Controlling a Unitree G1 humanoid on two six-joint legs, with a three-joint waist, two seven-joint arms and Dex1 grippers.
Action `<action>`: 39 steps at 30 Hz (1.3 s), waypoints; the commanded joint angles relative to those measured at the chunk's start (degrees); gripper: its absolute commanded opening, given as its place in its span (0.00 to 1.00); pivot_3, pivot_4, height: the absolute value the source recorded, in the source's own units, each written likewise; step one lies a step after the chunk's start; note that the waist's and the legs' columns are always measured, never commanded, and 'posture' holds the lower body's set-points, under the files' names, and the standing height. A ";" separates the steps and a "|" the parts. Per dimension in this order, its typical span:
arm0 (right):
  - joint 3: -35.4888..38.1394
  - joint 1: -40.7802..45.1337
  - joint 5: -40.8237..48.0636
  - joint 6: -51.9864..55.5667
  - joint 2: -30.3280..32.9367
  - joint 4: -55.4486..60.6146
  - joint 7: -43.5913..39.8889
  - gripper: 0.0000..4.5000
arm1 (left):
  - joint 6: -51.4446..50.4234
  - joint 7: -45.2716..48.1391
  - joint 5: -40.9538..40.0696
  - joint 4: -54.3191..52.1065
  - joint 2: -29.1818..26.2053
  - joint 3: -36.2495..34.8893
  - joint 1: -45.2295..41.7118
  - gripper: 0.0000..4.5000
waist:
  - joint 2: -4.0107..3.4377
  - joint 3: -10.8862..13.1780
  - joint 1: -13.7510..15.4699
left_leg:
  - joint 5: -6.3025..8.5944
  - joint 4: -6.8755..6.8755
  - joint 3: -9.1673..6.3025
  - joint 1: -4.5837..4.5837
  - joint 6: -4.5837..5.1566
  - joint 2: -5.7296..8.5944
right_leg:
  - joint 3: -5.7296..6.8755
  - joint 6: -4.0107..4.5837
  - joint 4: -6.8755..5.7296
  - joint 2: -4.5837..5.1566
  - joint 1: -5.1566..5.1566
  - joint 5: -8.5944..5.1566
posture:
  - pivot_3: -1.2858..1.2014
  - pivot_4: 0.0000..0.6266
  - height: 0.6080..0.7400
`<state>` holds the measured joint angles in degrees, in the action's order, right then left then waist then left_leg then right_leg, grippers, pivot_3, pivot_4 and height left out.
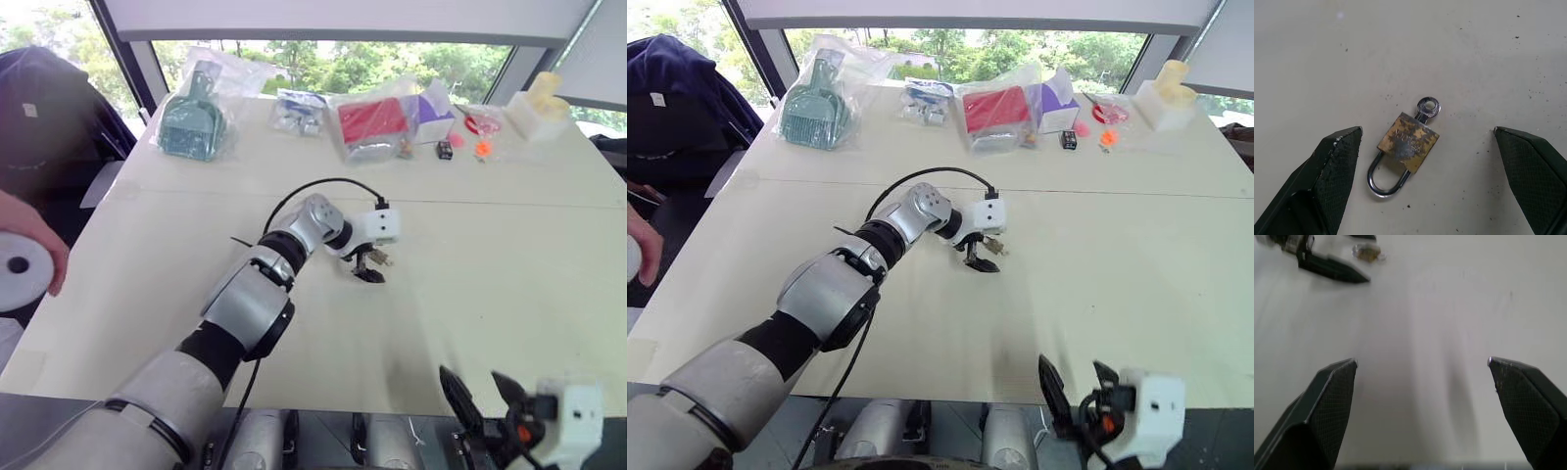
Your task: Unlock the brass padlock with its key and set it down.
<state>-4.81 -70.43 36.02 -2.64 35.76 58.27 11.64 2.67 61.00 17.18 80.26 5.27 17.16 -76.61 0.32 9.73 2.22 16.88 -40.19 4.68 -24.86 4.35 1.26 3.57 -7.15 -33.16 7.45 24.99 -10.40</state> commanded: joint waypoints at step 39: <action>14.47 46.93 29.12 19.46 17.36 -2.34 5.04 1.00 | -3.26 2.30 6.97 -0.80 0.25 0.49 4.44 0.80 | 0.42 -0.33 0.06 | -0.01 -0.15 -0.01 0.44 0.02 -0.02 | 0.01 0.03 0.00 0.11 -0.57 0.03 | 0.52 0.24 0.96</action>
<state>7.70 -23.90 65.42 16.34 53.71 55.31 17.45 0.69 63.22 21.15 77.42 6.66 15.07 -73.86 0.74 9.40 2.27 16.88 -40.34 4.67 -24.41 4.37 1.24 3.58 -7.12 -33.17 7.57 24.42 -10.37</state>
